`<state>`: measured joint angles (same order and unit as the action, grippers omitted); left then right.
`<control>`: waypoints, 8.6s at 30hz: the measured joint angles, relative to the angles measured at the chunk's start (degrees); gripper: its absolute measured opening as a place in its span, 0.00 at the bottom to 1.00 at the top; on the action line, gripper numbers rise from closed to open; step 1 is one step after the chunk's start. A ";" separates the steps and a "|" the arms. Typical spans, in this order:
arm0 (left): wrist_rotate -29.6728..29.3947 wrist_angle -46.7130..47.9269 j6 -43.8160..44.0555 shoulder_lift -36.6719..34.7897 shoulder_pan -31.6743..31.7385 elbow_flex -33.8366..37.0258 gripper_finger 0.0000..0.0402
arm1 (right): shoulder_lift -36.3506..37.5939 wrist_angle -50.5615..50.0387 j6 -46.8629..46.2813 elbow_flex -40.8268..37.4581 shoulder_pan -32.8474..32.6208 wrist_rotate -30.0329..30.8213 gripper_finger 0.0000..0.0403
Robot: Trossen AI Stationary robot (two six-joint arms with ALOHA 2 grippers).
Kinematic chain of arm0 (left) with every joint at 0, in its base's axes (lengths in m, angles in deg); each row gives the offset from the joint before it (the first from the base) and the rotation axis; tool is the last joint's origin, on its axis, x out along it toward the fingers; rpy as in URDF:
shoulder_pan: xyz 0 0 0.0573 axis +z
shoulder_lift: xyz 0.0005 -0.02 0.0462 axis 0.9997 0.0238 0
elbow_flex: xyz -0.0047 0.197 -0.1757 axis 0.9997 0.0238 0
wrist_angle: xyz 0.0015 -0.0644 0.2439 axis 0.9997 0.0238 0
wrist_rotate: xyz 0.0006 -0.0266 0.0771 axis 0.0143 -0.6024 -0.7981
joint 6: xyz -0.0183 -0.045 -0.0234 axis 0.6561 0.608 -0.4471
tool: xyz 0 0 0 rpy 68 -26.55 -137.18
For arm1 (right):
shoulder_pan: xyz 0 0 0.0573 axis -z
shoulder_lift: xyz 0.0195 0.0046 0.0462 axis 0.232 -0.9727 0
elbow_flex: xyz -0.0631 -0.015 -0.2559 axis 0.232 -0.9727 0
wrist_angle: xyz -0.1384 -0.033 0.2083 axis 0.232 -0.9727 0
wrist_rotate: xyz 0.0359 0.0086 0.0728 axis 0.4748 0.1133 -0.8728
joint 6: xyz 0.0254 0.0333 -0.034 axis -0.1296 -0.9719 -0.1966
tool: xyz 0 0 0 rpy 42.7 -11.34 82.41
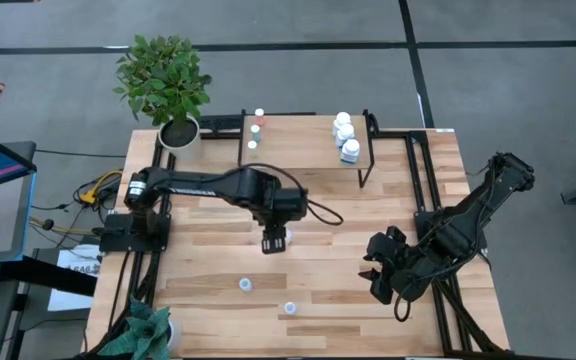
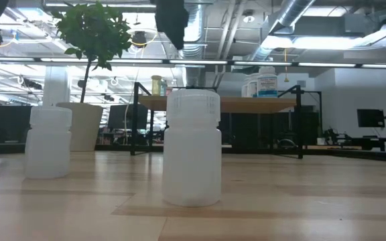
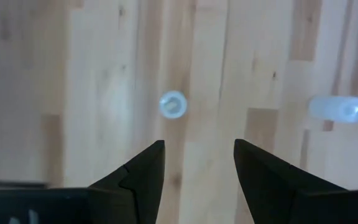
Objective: Pick and place medicine bottles onto shelf by color
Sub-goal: Put the top right transparent pill bottle on the shelf, then put the left transparent pill bottle on the shelf
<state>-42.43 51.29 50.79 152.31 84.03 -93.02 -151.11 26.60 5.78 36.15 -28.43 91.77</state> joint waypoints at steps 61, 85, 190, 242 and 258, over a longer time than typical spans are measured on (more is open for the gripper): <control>-4.57 -28.09 -8.73 9.05 0.26 21.23 0.63 | 0.00 -2.19 0.00 -0.01 -0.11 -0.34 0.59; -5.03 -25.65 -10.45 9.03 0.26 20.95 0.61 | 0.00 -2.17 0.00 -0.01 -0.11 -0.31 0.59; -6.23 -1.75 -18.45 14.43 28.84 -19.91 0.36 | 0.02 -0.03 -0.68 0.01 -0.07 -0.16 0.59; 3.33 14.00 -5.28 -0.14 2.87 -21.59 0.58 | 0.02 -0.44 0.02 0.01 0.00 -0.27 0.59; 2.87 14.34 1.86 -0.63 -16.66 -20.87 0.58 | 0.00 -0.42 0.02 0.01 0.00 -0.14 0.59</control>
<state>-39.57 65.63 52.65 151.68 67.38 -113.88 -151.11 26.17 5.80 36.17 -28.43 91.63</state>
